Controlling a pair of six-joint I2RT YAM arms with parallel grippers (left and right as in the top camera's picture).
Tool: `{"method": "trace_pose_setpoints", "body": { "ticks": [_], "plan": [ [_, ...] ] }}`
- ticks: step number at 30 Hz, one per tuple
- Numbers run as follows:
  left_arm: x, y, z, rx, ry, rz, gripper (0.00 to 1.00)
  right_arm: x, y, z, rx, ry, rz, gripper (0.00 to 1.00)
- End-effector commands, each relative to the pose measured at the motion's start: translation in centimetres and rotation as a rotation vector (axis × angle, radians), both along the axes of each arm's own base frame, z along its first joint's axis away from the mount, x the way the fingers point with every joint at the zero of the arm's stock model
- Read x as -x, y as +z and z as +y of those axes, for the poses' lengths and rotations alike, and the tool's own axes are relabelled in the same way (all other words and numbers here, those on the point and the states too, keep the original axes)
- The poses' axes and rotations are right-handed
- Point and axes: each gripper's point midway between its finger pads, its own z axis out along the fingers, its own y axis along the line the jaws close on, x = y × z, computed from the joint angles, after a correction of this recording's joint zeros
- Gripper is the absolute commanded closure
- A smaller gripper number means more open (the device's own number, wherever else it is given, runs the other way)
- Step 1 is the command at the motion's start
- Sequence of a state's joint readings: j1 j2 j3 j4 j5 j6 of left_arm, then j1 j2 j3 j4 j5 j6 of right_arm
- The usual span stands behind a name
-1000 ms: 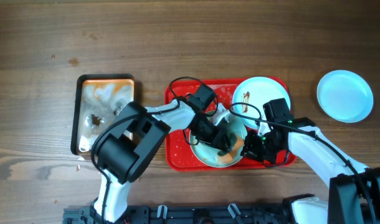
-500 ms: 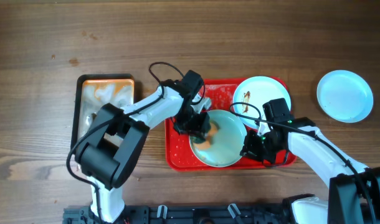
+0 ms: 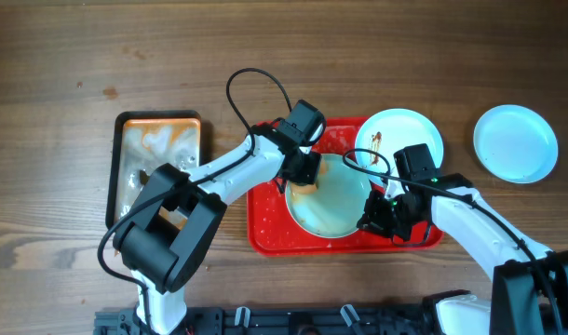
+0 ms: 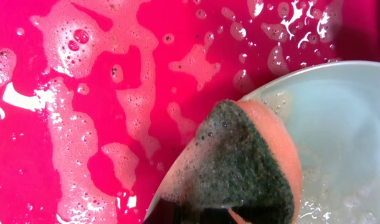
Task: Clean dirty plates on tray and stack at the side
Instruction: 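Return the left gripper with the sponge to the black tray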
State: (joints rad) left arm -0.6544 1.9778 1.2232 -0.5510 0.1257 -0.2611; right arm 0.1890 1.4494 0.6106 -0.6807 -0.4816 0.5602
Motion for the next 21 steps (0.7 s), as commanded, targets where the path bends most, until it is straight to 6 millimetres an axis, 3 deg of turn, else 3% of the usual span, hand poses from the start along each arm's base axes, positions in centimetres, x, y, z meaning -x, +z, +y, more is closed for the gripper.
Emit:
{"method": "trace_pose_setpoints", "body": {
  "ticks": [1,4,5,9,10,12,13,14,16,18,20,21],
  "plan": [
    [1.7,-5.5,8.1,-0.329,0.08,0.044,0.96,2.0,-1.4,-1.4,0.079,0.021,0.058,0.96],
    [0.2,-0.5,8.1,-0.298,0.113,-0.07,0.96,1.5,-1.4,-1.3,0.075,0.032,0.035,0.96],
    [-0.4,2.0,8.5,-0.289,0.131,-0.128,0.96,1.3,-1.4,-1.2,0.072,0.033,0.022,0.96],
    [-1.4,10.3,11.2,-0.211,0.228,-0.274,0.96,-0.1,-1.4,-1.0,0.061,0.034,-0.039,0.96],
    [-1.2,11.5,12.1,-0.203,0.251,-0.286,0.96,-0.2,-1.3,-0.9,0.057,0.042,-0.049,0.96],
    [-0.8,12.6,13.5,-0.201,0.271,-0.285,0.96,-0.4,-1.3,-0.9,0.055,0.055,-0.061,0.96],
    [-0.5,12.9,14.1,-0.208,0.283,-0.278,0.96,-0.4,-1.3,-0.9,0.055,0.058,-0.063,0.91],
    [-0.1,12.9,14.9,-0.223,0.296,-0.259,0.96,-0.4,-1.3,-0.9,0.055,0.075,-0.072,0.59],
    [0.0,12.7,15.9,-0.236,0.317,-0.241,0.96,-0.6,-1.3,-0.8,0.053,0.081,-0.084,0.35],
    [-0.2,12.8,16.4,-0.236,0.335,-0.242,0.96,-1.0,-1.2,-0.7,0.049,0.075,-0.099,0.37],
    [-0.4,12.8,16.8,-0.236,0.348,-0.244,0.96,-1.5,-1.1,-0.5,0.039,0.073,-0.12,0.66],
    [-0.5,12.8,16.9,-0.235,0.353,-0.246,0.96,-1.7,-1.1,-0.5,0.038,0.068,-0.124,0.72]
  ]
}}
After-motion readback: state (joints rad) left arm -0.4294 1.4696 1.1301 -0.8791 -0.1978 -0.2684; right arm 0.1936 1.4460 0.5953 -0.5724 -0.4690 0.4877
